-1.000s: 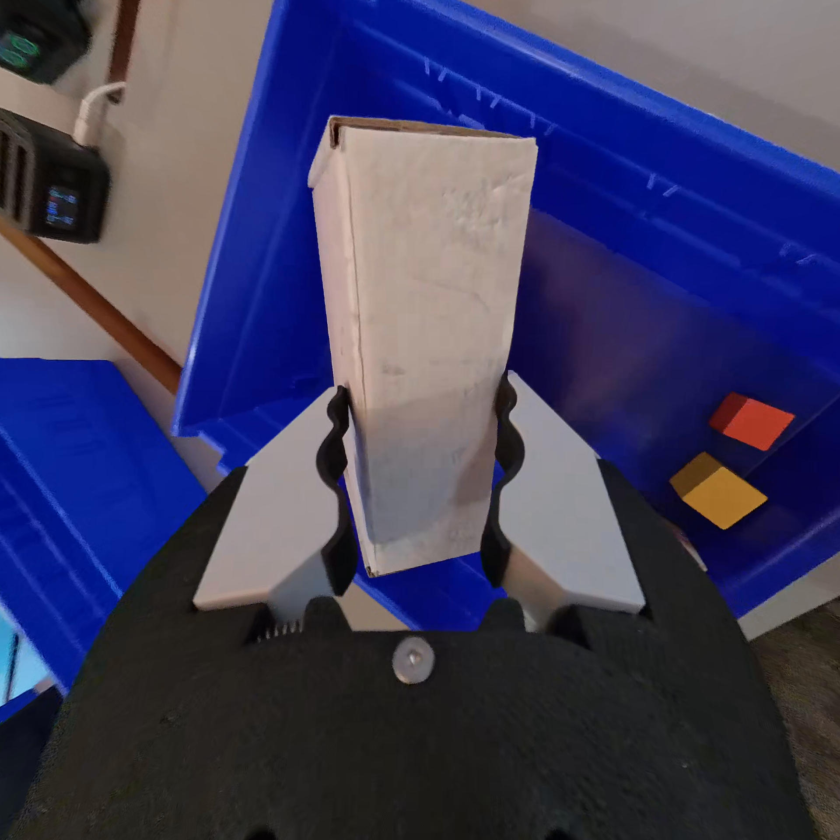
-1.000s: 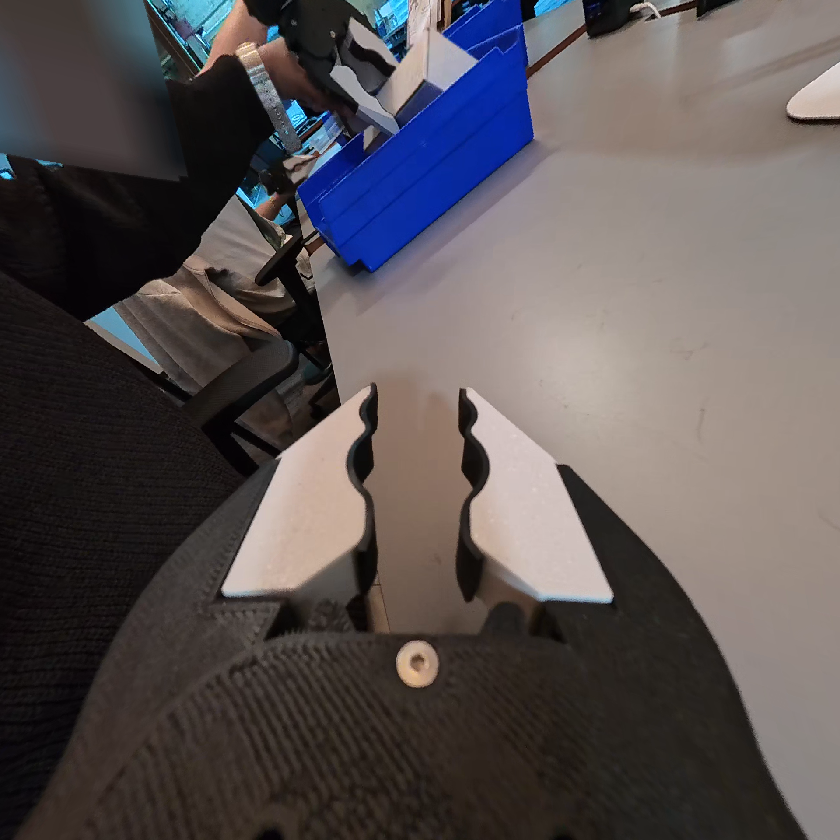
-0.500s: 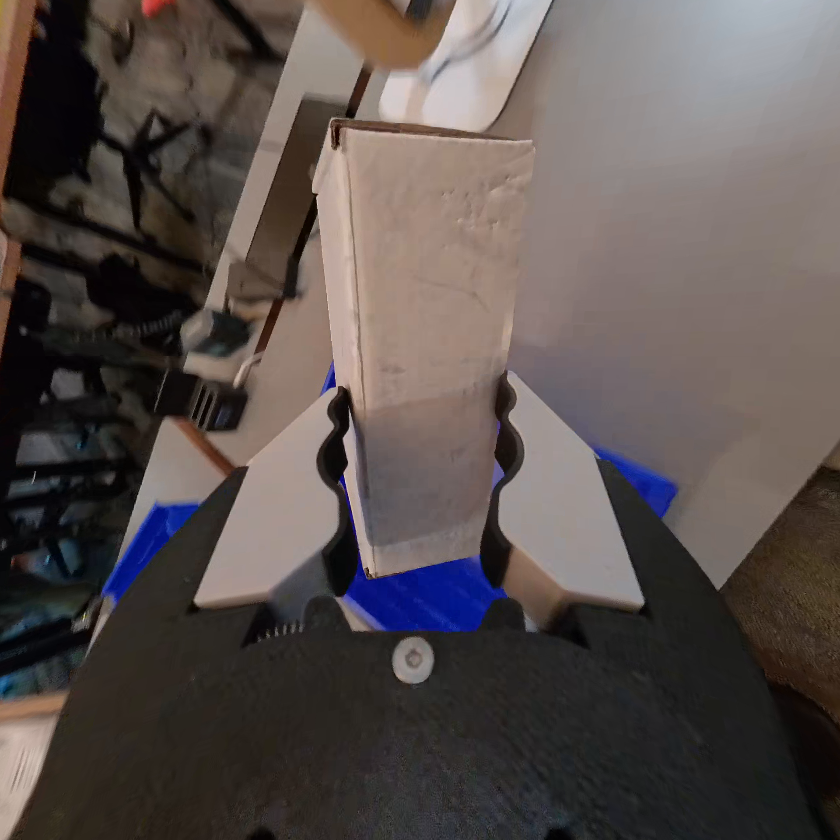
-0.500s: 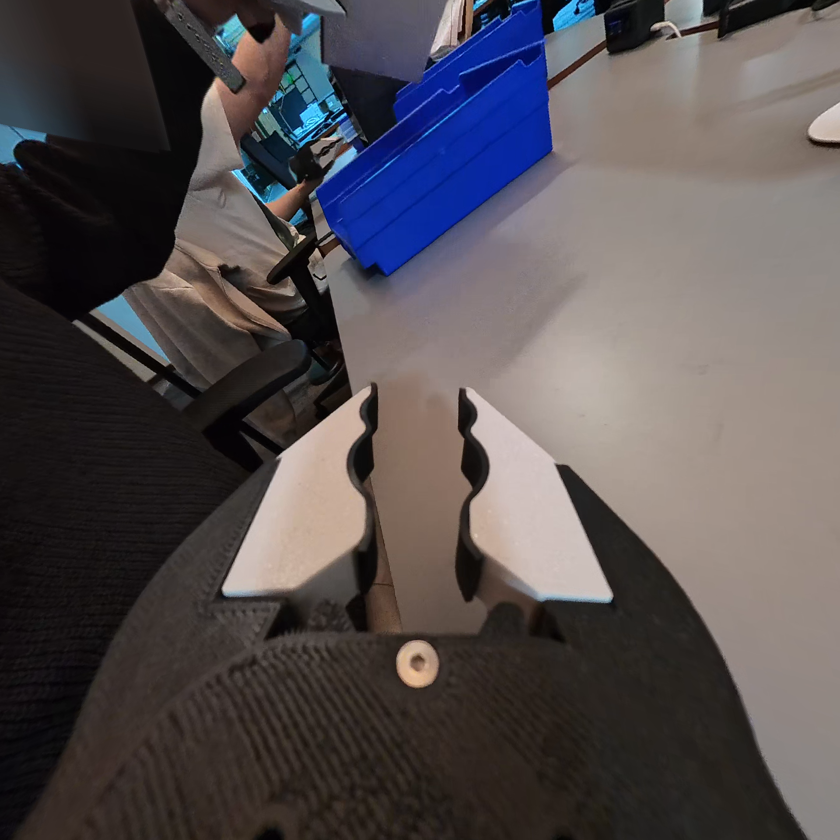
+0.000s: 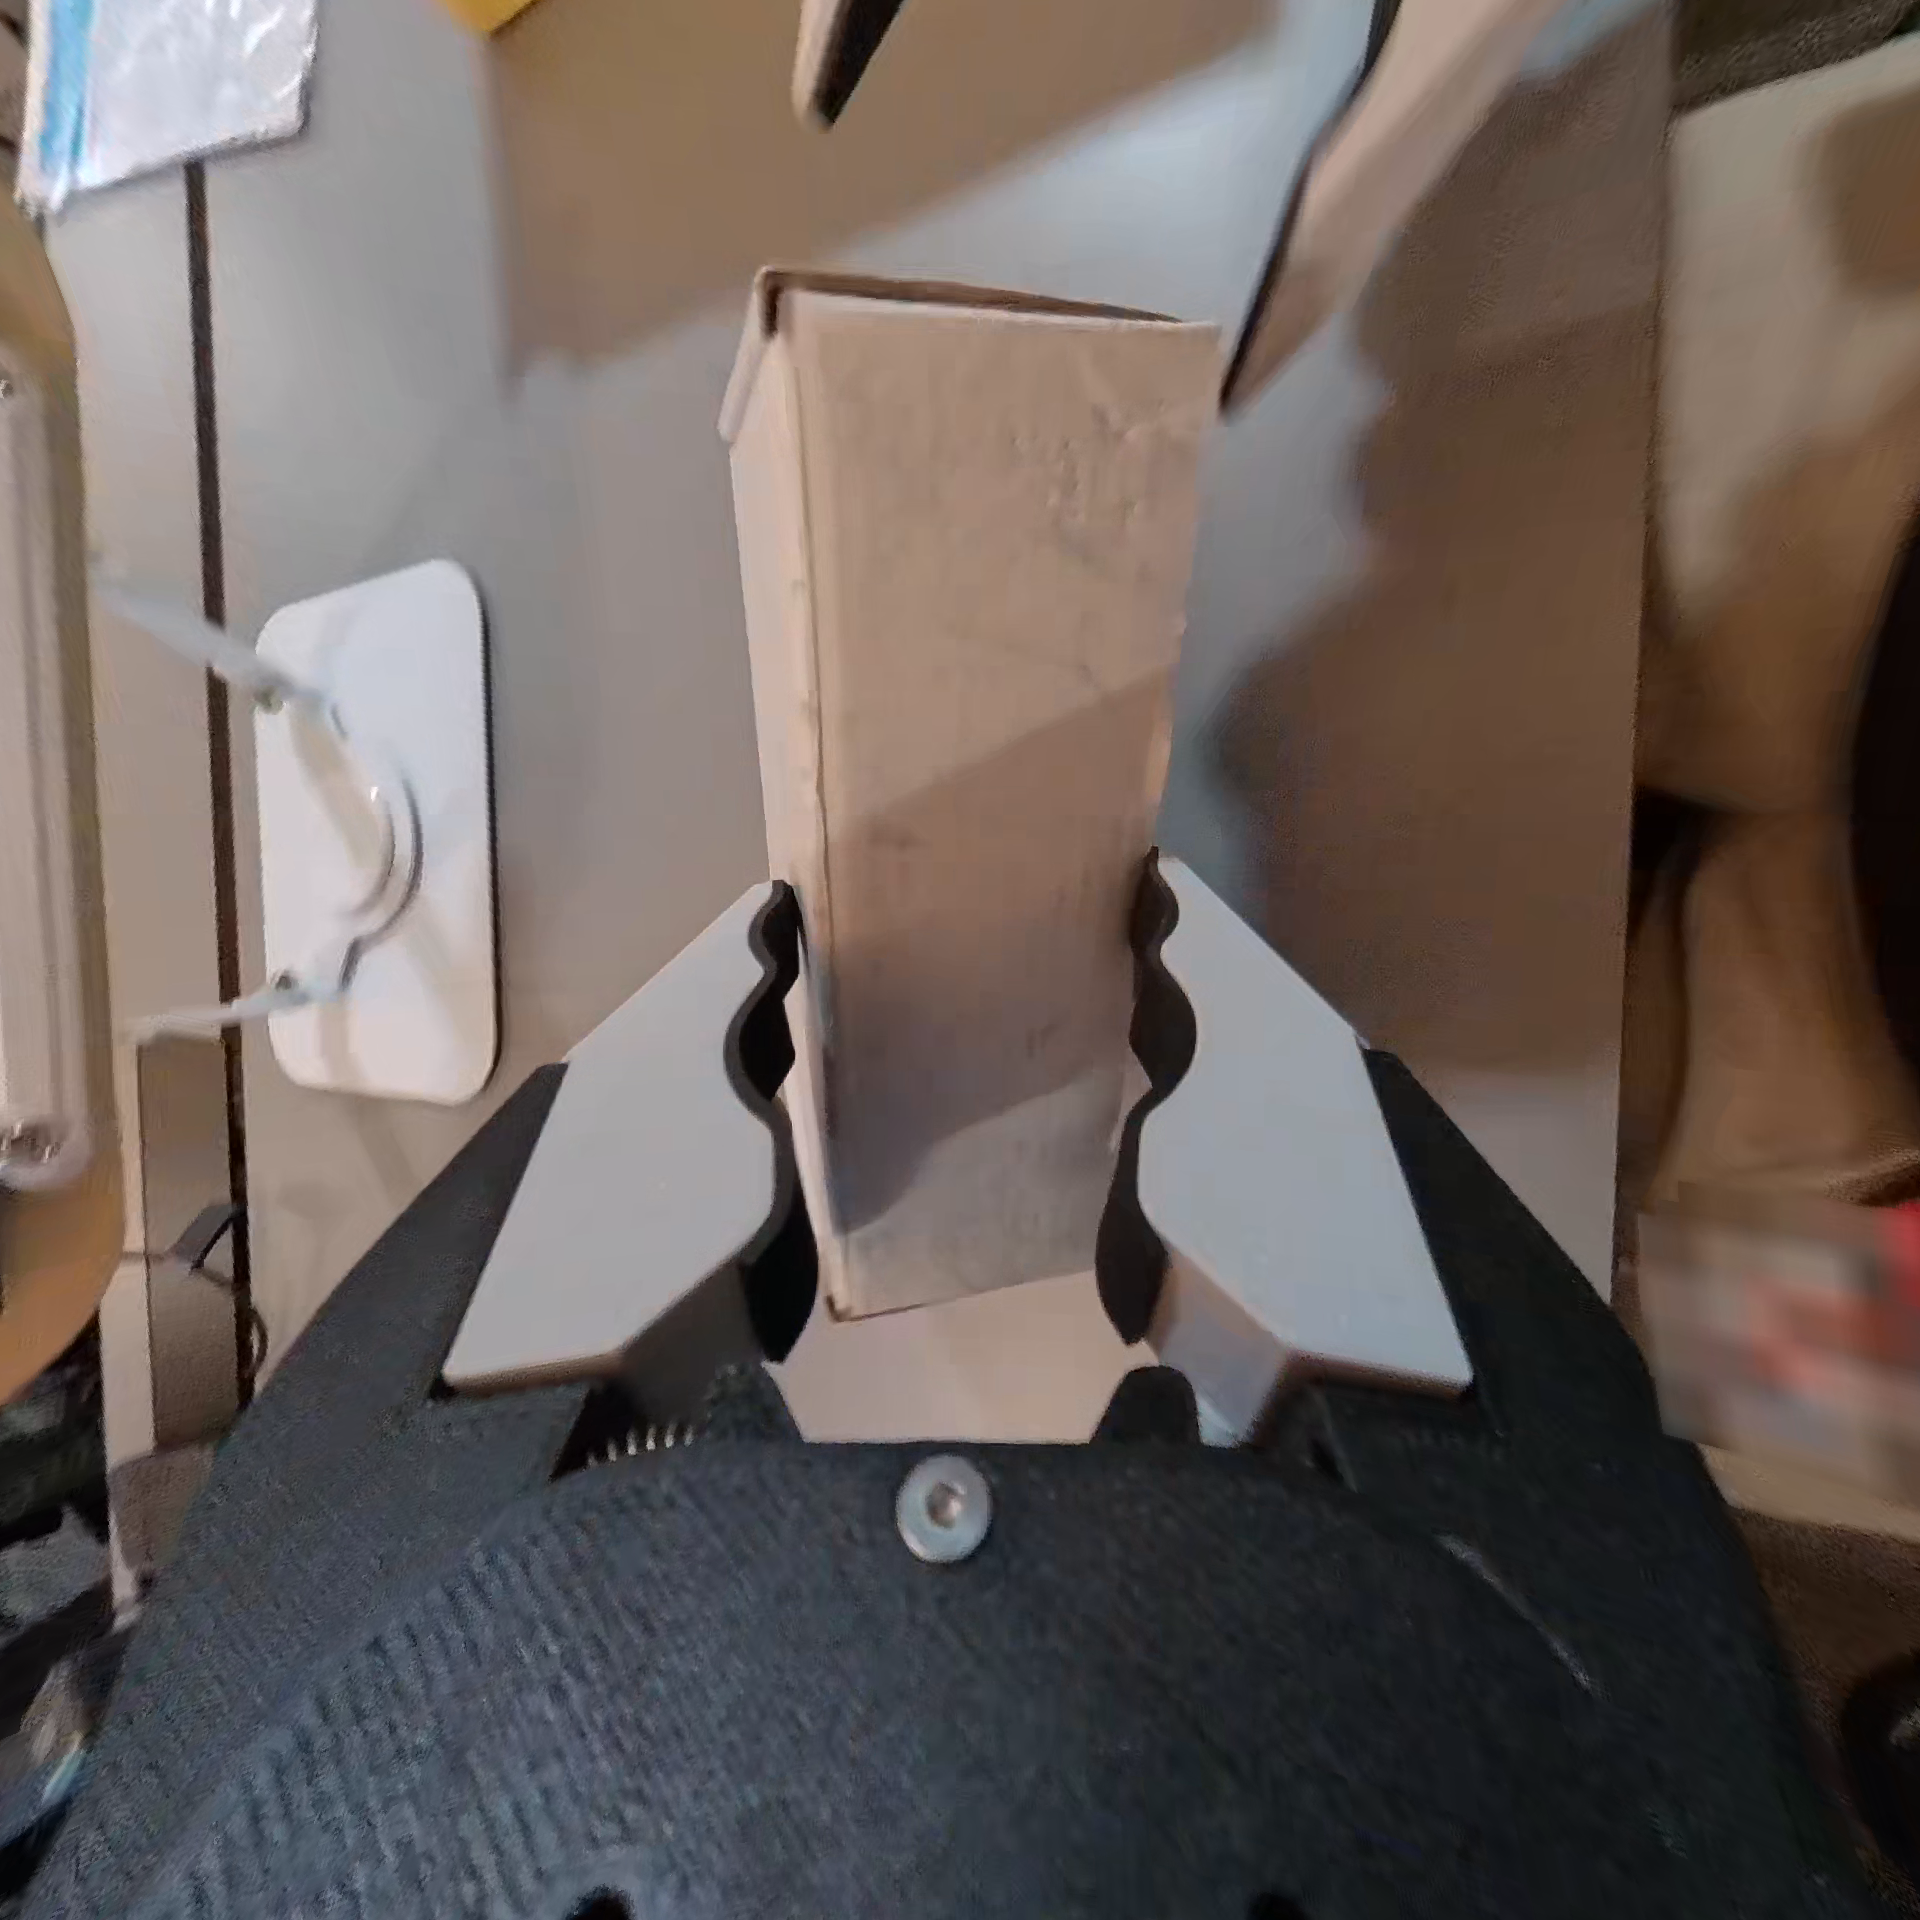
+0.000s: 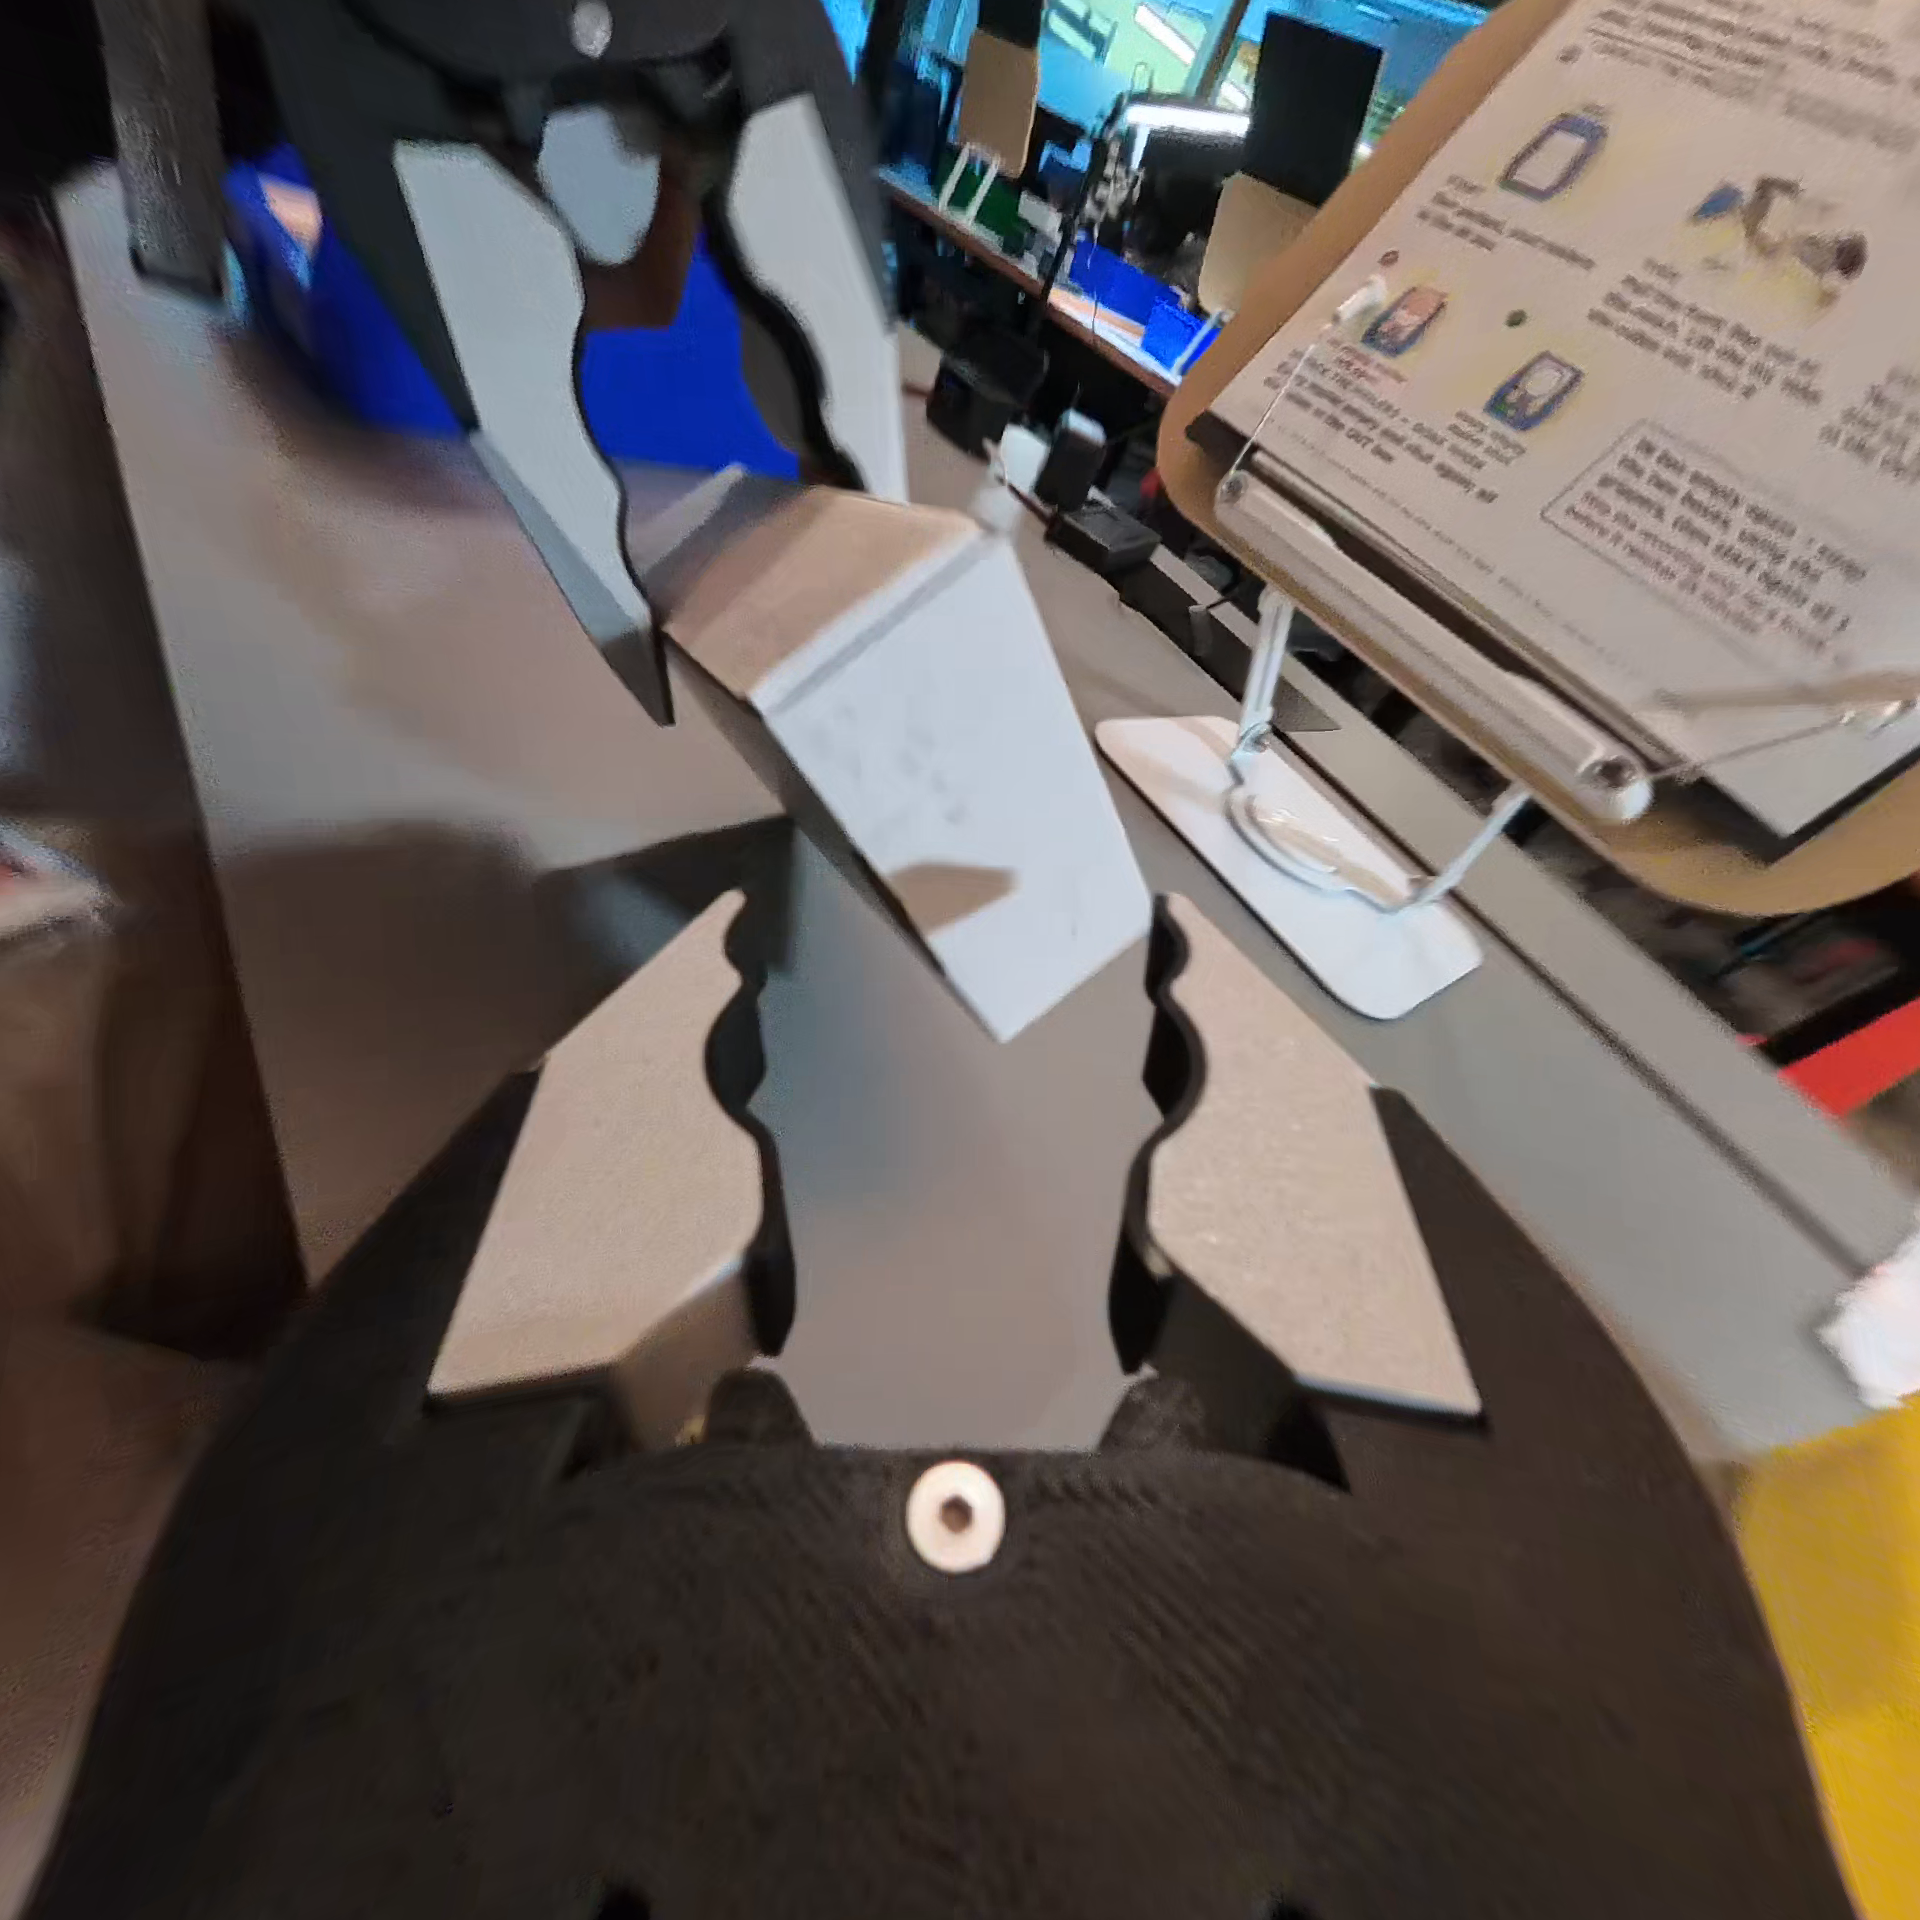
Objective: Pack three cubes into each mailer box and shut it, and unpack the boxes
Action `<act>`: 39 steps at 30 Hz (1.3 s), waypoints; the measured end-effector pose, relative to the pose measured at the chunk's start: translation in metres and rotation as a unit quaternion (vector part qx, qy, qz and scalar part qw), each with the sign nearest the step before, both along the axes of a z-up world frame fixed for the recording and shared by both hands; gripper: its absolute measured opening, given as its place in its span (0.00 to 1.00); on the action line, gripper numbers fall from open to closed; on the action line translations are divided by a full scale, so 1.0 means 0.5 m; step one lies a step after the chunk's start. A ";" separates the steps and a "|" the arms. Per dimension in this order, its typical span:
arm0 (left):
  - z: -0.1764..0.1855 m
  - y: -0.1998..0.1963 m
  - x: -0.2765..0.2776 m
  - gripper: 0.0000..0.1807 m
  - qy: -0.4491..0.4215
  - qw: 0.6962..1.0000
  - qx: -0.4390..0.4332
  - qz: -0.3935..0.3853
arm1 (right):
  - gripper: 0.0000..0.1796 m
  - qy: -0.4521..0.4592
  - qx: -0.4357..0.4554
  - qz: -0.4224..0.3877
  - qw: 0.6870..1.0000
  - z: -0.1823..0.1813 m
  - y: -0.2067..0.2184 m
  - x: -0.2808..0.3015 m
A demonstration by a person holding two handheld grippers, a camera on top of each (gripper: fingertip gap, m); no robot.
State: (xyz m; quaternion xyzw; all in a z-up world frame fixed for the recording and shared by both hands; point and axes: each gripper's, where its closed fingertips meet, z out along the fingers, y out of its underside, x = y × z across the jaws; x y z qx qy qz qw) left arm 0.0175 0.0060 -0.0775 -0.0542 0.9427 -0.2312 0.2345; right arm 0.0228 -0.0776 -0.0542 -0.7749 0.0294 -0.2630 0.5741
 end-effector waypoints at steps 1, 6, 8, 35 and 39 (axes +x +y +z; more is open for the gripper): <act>-0.002 -0.022 -0.001 0.35 -0.001 1.000 -0.003 -0.008 | 0.44 -0.030 -0.031 0.001 0.999 -0.012 -0.001 -0.002; -0.011 -0.084 -0.027 0.36 0.007 0.998 0.019 -0.053 | 0.47 -0.130 -0.109 -0.002 0.985 -0.044 -0.002 -0.002; -0.013 -0.106 -0.044 0.35 0.012 0.997 0.016 -0.072 | 0.44 -0.133 -0.100 0.019 0.986 -0.040 0.005 -0.016; 0.050 -0.113 -0.019 0.31 -0.110 0.987 -0.095 -0.060 | 0.42 0.071 -0.049 0.038 0.996 -0.060 -0.011 0.000; 0.067 -0.108 -0.016 0.31 -0.111 0.985 -0.122 -0.054 | 0.42 0.095 -0.044 0.038 0.994 -0.065 -0.013 0.004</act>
